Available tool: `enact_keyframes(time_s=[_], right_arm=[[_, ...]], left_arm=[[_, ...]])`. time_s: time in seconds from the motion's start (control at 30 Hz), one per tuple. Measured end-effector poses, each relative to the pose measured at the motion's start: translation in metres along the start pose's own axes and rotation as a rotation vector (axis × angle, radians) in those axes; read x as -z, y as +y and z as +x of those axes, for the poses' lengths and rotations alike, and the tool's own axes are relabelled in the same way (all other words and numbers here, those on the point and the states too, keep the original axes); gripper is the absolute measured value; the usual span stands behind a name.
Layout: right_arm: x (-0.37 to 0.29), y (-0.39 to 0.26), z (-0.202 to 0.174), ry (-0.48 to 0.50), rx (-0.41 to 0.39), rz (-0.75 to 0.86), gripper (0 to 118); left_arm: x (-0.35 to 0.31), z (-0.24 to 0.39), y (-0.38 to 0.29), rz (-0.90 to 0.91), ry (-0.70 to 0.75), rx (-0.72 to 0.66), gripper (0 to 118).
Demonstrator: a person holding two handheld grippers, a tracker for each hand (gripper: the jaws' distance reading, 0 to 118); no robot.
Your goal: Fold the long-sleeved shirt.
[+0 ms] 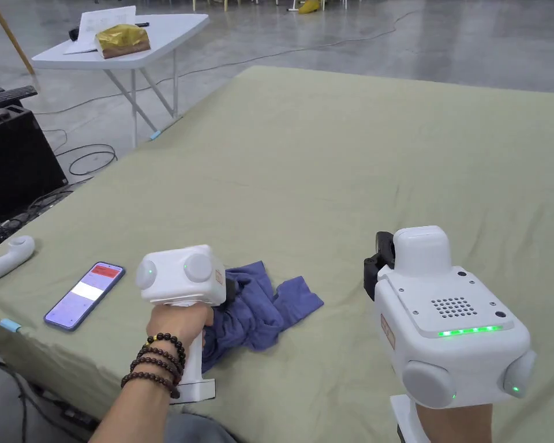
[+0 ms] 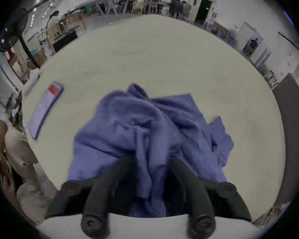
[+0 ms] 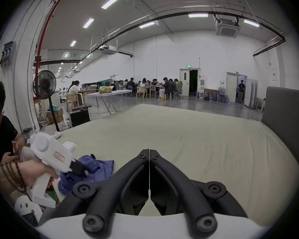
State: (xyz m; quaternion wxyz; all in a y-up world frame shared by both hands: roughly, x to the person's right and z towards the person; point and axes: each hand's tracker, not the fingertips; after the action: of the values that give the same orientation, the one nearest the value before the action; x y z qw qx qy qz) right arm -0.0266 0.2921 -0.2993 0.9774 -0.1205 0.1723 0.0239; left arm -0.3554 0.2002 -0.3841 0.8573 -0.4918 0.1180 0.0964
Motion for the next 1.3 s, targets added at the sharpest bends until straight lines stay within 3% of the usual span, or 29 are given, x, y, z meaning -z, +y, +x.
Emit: enact_keyframes(time_s=[0.17,0.3,0.5,0.67,0.8,0.87,0.93,0.97,1.03,1.07,1.3], right_arm=[[-0.012,0.006,0.023,-0.048,0.034,0.022,3],[-0.031,0.012,0.054,-0.143,0.064,0.047,3],[-0.082,0.015,0.129,-0.325,0.099,0.073,3],[-0.138,0.002,0.199,-0.506,0.122,0.055,3],[-0.177,-0.014,0.24,-0.65,0.126,0.0,3],[-0.193,-0.023,0.255,-0.705,0.159,-0.014,3],[-0.204,-0.029,0.264,-0.734,0.185,-0.026,3],[-0.207,-0.031,0.267,-0.736,0.185,-0.029,3],[-0.208,-0.035,0.27,-0.742,0.181,-0.038,3],[-0.207,-0.036,0.27,-0.741,0.18,-0.041,3],[-0.178,-0.025,0.25,-0.621,0.197,-0.043,3]], left_arm=[[-0.047,0.028,0.013,0.137,-0.146,0.063,21],[-0.084,0.101,0.026,0.209,-0.288,0.168,21],[-0.101,0.283,0.024,0.206,-0.548,0.385,21],[-0.092,0.457,-0.02,0.139,-0.738,0.554,21],[-0.075,0.558,-0.072,0.073,-0.764,0.651,21],[-0.065,0.584,-0.093,0.066,-0.694,0.734,21],[-0.055,0.59,-0.106,0.05,-0.668,0.732,21],[-0.052,0.584,-0.106,0.059,-0.669,0.714,29],[-0.051,0.565,-0.1,0.076,-0.693,0.661,113],[-0.053,0.552,-0.093,0.093,-0.714,0.627,118],[-0.116,0.401,-0.047,0.349,-0.706,0.426,118]])
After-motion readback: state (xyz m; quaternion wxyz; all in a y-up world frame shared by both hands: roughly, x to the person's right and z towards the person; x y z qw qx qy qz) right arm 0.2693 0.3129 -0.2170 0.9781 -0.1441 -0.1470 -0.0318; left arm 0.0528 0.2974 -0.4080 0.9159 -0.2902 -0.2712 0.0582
